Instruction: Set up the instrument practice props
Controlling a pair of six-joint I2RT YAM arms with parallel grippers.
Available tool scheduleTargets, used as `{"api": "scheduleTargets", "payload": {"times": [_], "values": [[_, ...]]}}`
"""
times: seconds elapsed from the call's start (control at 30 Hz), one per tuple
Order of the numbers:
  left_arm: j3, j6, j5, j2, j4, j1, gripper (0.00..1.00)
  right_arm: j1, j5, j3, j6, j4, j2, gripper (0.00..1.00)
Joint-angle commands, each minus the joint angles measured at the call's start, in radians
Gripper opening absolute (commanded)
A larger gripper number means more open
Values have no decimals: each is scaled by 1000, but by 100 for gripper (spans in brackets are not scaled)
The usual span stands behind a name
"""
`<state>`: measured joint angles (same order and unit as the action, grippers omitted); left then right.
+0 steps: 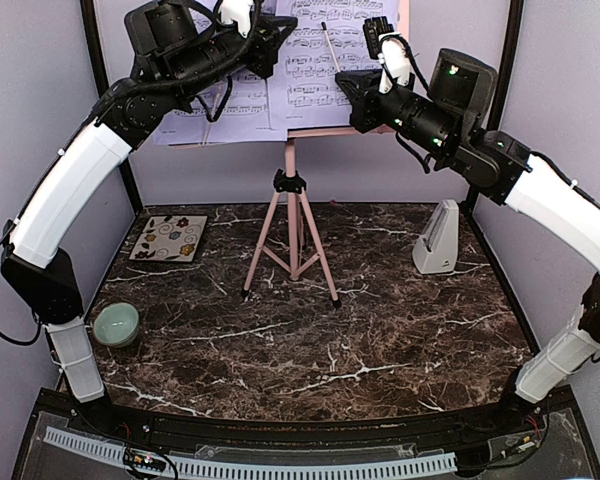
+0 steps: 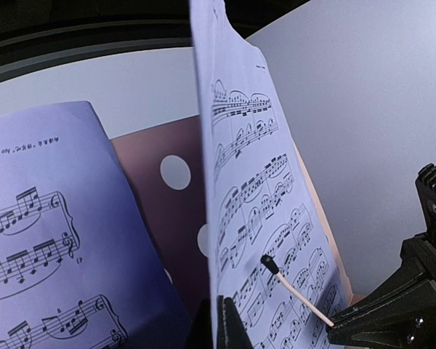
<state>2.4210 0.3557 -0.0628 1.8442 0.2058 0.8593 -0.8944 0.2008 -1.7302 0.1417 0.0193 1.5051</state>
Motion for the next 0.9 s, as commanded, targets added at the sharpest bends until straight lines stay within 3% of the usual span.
{"api": "scheduleTargets", "payload": {"times": [0.0,0.47,0.57,0.77,0.87], "values": [[2,-6,31,-31,-22,-6,0,-1,-32,-5,2,-72,-19,0],[-12,-60,74,-2,-38,-6,0,-1,-10,0,4,-83,-19,0],[-18,-60,69,-3,-33,-6,0,-2,-1,-2,3,-82,-17,12],[-39,-50,48,-21,-38,-6,0,-1,-2,-5,1,-77,-19,20],[-42,-47,42,-30,-37,-6,7,-1,-6,-6,-2,-78,-19,23]]}}
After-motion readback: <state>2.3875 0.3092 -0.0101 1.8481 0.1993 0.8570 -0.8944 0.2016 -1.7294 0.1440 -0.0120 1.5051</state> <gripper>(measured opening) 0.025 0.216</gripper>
